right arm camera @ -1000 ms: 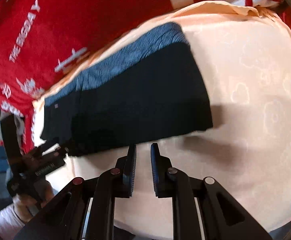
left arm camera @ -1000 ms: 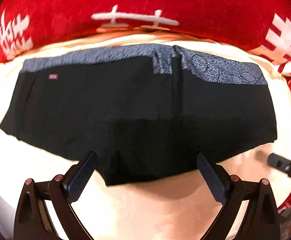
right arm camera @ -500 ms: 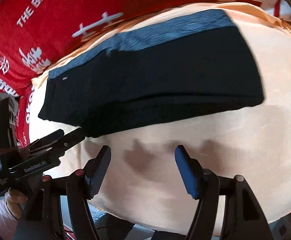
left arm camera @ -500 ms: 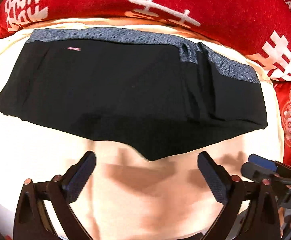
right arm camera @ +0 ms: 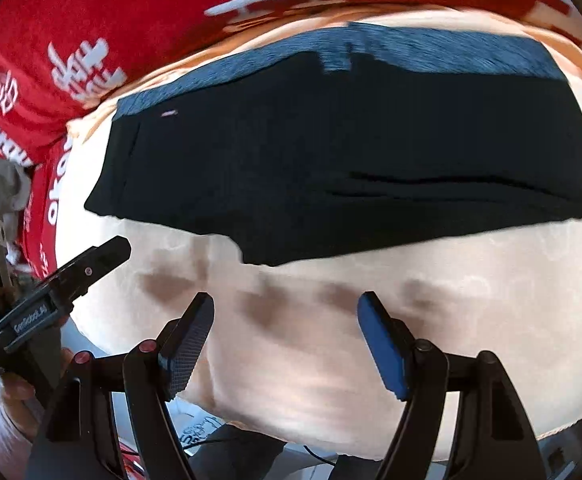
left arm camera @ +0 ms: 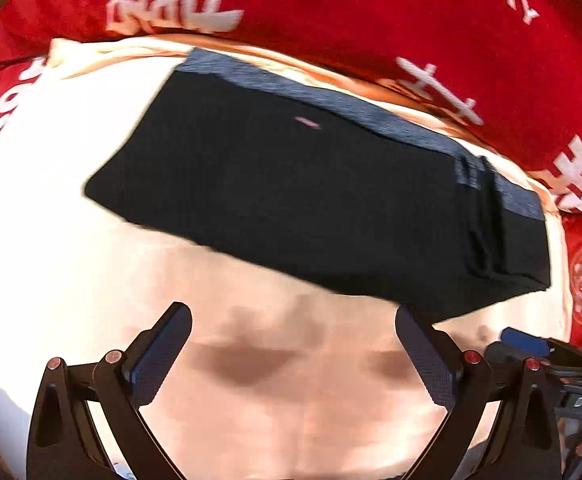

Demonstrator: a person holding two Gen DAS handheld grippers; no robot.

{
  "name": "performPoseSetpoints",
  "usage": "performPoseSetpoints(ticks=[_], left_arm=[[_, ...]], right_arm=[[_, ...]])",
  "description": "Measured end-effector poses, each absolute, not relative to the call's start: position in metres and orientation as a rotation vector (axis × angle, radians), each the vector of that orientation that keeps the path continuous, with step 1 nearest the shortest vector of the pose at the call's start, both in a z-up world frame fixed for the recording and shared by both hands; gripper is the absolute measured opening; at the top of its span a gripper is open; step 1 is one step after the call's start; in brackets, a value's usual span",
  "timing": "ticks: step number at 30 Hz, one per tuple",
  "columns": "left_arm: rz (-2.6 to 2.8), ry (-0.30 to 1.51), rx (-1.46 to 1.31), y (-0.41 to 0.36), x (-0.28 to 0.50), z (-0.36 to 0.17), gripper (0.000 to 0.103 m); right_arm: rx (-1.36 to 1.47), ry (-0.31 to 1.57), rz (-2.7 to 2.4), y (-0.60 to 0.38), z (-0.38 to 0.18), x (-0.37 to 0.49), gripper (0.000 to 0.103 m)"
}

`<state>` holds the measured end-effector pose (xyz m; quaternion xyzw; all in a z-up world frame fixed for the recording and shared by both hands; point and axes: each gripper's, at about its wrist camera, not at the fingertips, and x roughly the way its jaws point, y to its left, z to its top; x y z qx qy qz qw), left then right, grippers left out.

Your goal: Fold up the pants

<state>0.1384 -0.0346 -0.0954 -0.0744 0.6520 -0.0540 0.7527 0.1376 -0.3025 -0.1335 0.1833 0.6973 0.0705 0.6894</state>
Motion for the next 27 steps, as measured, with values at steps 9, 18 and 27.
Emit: performPoseSetpoints(ticks=[9, 18, 27], left_arm=[[-0.026, 1.414, -0.178, 0.014, 0.140, -0.106, 0.102], [0.033, 1.389, -0.396, 0.063, 0.145, -0.117, 0.102], [-0.018, 1.330, -0.576, 0.078, 0.158, -0.130, 0.102]], right_arm=[[0.331, 1.575, 0.205, -0.265, -0.129, 0.153, 0.078], [0.314, 1.596, 0.225, -0.244, -0.132, 0.157, 0.078], [0.327, 1.623, 0.257, -0.232, -0.142, 0.160, 0.078]])
